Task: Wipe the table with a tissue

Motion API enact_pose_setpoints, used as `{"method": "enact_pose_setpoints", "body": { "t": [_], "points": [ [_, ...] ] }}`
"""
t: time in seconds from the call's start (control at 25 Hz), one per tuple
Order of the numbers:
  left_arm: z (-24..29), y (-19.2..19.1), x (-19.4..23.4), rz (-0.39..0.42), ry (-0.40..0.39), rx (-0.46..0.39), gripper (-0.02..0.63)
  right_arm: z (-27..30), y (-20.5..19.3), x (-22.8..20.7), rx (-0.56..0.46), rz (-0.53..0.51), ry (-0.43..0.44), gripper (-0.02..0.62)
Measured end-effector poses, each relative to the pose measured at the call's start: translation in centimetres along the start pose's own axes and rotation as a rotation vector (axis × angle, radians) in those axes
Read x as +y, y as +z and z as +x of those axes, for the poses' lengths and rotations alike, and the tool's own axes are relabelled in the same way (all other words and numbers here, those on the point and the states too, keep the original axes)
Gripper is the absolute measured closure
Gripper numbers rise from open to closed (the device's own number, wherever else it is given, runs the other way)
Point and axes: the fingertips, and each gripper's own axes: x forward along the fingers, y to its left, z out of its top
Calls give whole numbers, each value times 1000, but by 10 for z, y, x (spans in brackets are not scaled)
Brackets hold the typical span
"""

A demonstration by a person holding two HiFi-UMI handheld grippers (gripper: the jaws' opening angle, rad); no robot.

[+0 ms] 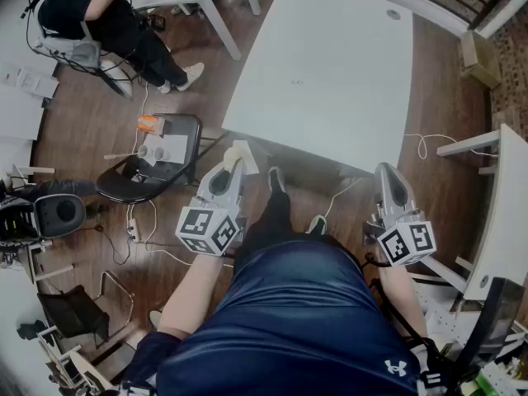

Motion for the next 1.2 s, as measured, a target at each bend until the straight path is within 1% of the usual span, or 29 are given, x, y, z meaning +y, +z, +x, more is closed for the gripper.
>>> {"method": "enact_pose_setpoints", "body": {
  "t": [0.16, 0.4, 0.52, 0.64, 0.72, 0.88, 1.0, 1.12, 1.2],
  "points": [
    [46, 5, 43, 5, -10, 12, 591, 44, -2, -8, 14, -22, -36, 584],
    [128, 1, 82, 41, -74, 75, 591, 90, -4, -42, 32, -32, -164, 584],
    [165, 2, 110, 52, -97, 105, 591, 119, -3, -43, 53, -53, -214, 584],
    [198, 3, 132, 89, -121, 125, 591, 140, -4, -43, 64, -57, -261, 584],
    [215, -1, 139, 114, -143, 145, 591, 150, -9, -45, 75, -57, -278, 584],
    [243, -15, 147, 140, -167, 203, 591, 172, -25, -52, 120, -74, -279, 584],
    [263, -25, 152, 167, -158, 248, 591, 192, -38, -65, 148, -113, -277, 584],
    [279, -44, 166, 230, -106, 313, 591, 208, -57, -88, 183, -131, -287, 584],
    [284, -55, 168, 251, -74, 367, 591, 217, -67, -105, 206, -125, -297, 584]
  ]
}}
